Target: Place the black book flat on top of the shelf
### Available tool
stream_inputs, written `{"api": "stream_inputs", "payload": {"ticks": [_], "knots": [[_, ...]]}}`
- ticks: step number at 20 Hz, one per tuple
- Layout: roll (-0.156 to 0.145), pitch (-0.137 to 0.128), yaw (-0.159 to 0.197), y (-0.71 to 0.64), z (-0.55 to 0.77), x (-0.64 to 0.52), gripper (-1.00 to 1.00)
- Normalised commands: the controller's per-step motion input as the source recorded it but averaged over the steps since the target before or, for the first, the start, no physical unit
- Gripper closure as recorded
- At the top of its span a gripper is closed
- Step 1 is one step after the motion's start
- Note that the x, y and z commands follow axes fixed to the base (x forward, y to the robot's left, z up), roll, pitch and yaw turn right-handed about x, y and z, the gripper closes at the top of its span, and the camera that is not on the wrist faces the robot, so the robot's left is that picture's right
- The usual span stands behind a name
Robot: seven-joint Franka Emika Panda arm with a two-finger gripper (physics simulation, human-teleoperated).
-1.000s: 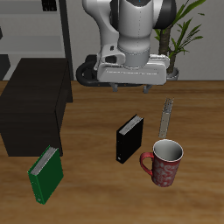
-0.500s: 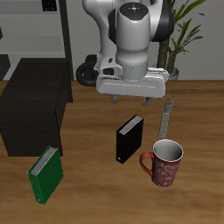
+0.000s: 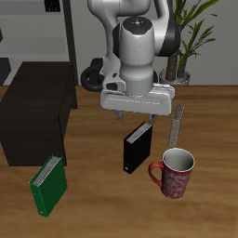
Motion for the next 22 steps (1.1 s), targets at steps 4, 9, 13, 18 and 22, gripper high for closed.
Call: {"api": "stream_inputs", "payload": {"ticks": [4,9,13,18,22], "knots": [[-0.007,0.012,-0.028,-0.07,-0.28,0.06,-1.00],[0.009,0.014,-0.001,0.04,-0.31,0.05,-1.00],[0.014,0.051,-0.033,0.05,-0.38,0.02,-1.00],[0.017,0.041,-0.037,-0.04,-0.27,0.05,-1.00],[-0.007,0.016,-0.016,-0.06,-0.06,-0.02,1.00]]}}
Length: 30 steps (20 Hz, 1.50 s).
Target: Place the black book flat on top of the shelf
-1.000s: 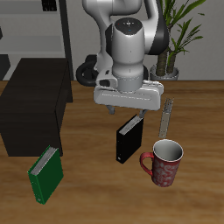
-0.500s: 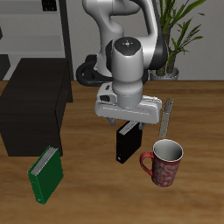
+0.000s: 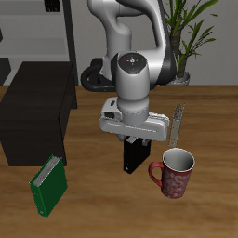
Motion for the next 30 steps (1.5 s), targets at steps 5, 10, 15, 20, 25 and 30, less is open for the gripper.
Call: {"api": "stream_inputs", "payload": {"ticks": [5,10,15,20,25,30], "knots": [[-0.003,-0.006,0.004,-0.05,0.10,-0.03,1.00],[-0.031,-0.007,0.015,-0.15,0.21,-0.02,1.00],[-0.041,-0.008,0.028,-0.19,0.32,-0.06,1.00],[-0.043,-0.066,0.062,-0.18,0.61,-0.18,1.00],[-0.063,-0.066,0.081,-0.20,0.66,-0.24,1.00],[-0.047,-0.046,0.040,-0.12,0.42,-0.16,1.00]]}}
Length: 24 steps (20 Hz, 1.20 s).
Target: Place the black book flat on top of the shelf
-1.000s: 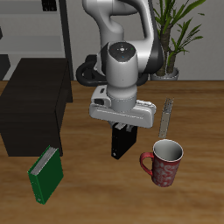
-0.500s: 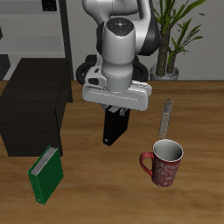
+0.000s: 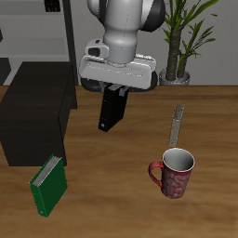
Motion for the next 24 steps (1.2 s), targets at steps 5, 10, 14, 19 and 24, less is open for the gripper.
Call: {"api": "stream_inputs", "payload": {"ticks": [5,10,14,19,24], "knots": [[-0.108,-0.107,0.124,-0.25,0.95,-0.41,1.00],[-0.110,-0.047,0.092,-0.27,0.47,-0.22,1.00],[-0.106,-0.059,0.078,-0.37,0.30,-0.18,1.00],[-0.092,-0.034,0.045,-0.29,0.23,-0.14,1.00],[-0.144,-0.071,0.055,-0.41,0.42,-0.21,1.00]]}}
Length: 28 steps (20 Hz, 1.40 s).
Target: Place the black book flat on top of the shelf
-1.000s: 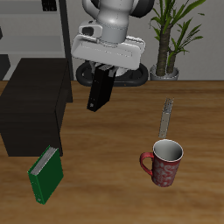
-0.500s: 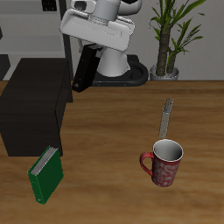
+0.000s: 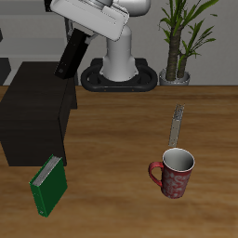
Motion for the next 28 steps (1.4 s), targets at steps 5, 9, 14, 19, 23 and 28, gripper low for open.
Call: {"api": "stream_inputs", "payload": {"ticks": [5,9,14,19,23,28], "knots": [[-0.180,-0.045,0.061,-0.45,0.16,-0.02,1.00],[-0.294,-0.025,0.088,-0.47,-0.20,0.10,1.00],[-0.180,0.005,0.016,-0.23,-0.15,0.09,1.00],[-0.112,0.009,0.005,-0.18,-0.09,0.07,1.00],[-0.070,0.011,0.020,-0.15,-0.25,0.12,1.00],[-0.048,0.054,0.015,-0.10,-0.35,0.16,1.00]]}}
